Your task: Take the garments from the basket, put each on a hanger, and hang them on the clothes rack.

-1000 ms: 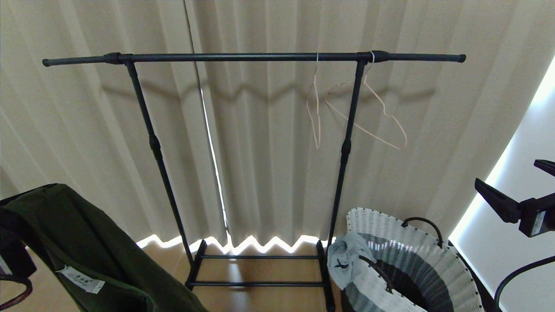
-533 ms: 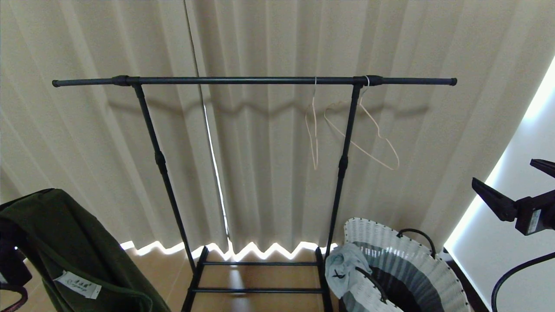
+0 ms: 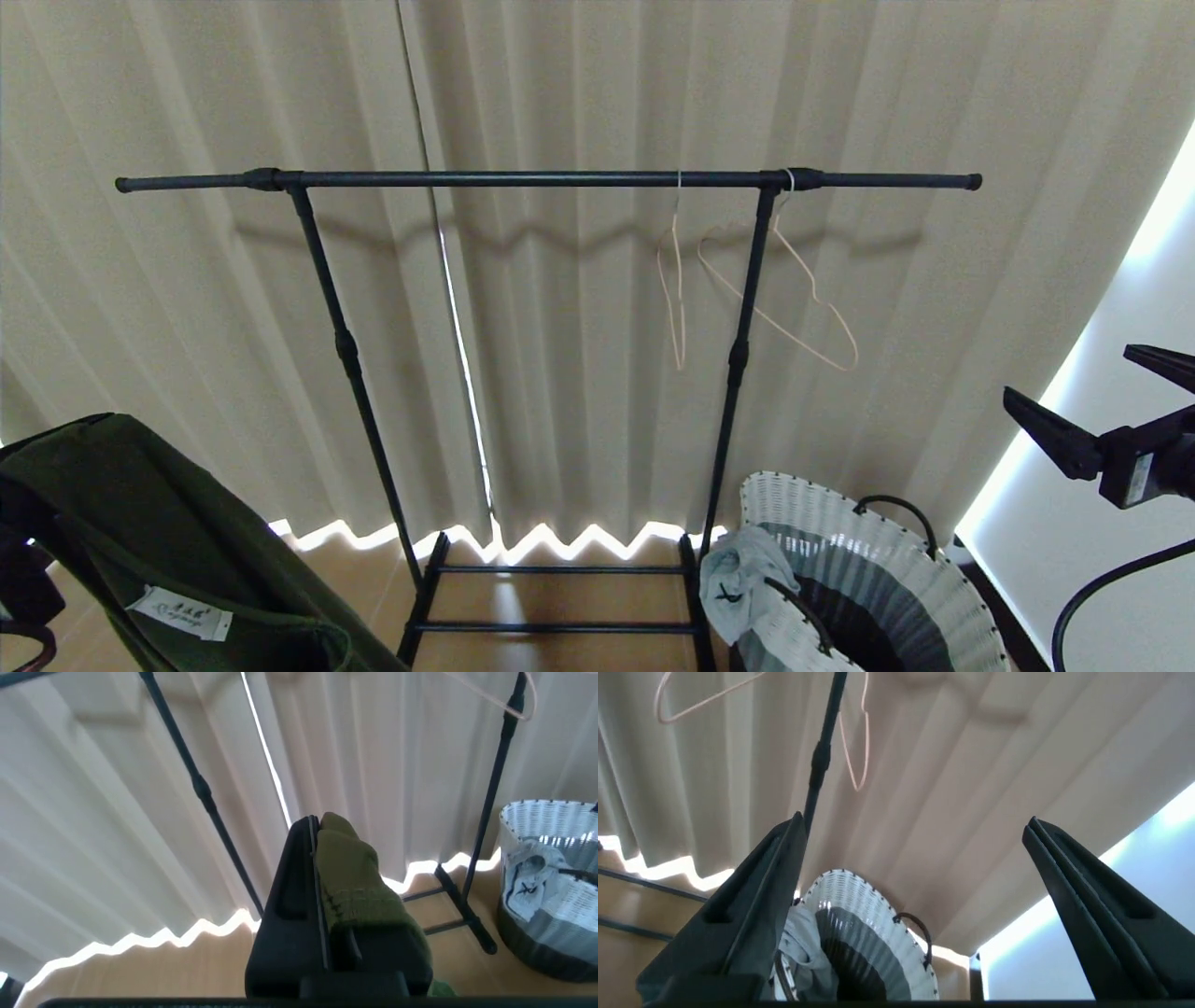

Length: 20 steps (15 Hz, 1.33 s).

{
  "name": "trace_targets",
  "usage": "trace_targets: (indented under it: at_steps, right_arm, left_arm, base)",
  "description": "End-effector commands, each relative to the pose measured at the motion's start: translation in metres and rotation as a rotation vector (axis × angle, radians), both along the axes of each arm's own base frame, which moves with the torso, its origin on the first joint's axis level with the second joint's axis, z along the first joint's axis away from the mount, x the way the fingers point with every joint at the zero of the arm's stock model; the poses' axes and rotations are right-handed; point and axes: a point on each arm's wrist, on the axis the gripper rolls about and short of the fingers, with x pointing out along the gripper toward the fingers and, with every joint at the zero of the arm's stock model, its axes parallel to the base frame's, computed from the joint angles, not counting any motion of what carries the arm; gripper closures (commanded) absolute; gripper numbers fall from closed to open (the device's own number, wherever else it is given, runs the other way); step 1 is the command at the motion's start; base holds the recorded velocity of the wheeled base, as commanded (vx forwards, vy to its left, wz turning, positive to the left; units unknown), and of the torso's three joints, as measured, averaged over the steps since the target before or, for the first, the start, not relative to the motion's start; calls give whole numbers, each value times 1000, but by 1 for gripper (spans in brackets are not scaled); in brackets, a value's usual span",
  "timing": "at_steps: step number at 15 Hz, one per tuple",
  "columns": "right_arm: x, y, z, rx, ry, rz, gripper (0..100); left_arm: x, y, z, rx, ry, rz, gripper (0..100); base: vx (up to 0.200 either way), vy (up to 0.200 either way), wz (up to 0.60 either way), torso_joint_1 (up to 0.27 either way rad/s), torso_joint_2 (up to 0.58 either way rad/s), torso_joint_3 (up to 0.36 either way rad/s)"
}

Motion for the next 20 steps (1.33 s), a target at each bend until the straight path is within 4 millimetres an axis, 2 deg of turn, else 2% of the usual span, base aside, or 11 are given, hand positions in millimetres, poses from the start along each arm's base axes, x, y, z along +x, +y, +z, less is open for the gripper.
trace_targets:
  at_steps: [1, 4, 13, 14, 17, 20]
  right_arm:
    - [0, 0, -1, 0, 5, 1, 0]
    - [0, 0, -1, -1, 3, 1, 0]
    - [4, 3, 4, 9, -4, 78, 0]
    - [6, 3, 4, 9, -1, 79, 0]
    - [28, 8, 0, 8, 44, 100, 0]
    - [35, 14, -7, 6, 78, 126, 0]
  left_arm:
    - [1, 0, -3, 3, 12, 1, 100]
    - [0, 0, -3, 5, 11, 0, 100]
    - [0, 0, -4, 0, 12, 2, 100]
    - [0, 0, -3, -2, 11, 2, 100]
    - [0, 0, -5, -2, 16, 3, 100]
    - [0, 0, -11, 3, 36, 4, 100]
  base:
    - [200, -200, 0, -2, 2, 2]
    - [200, -200, 0, 7, -6, 2]
    - [0, 0, 0, 0, 0, 0]
    - [200, 0, 0, 2, 2, 2]
    - [200, 0, 0, -6, -1, 6]
    - [200, 0, 0, 12, 5, -1]
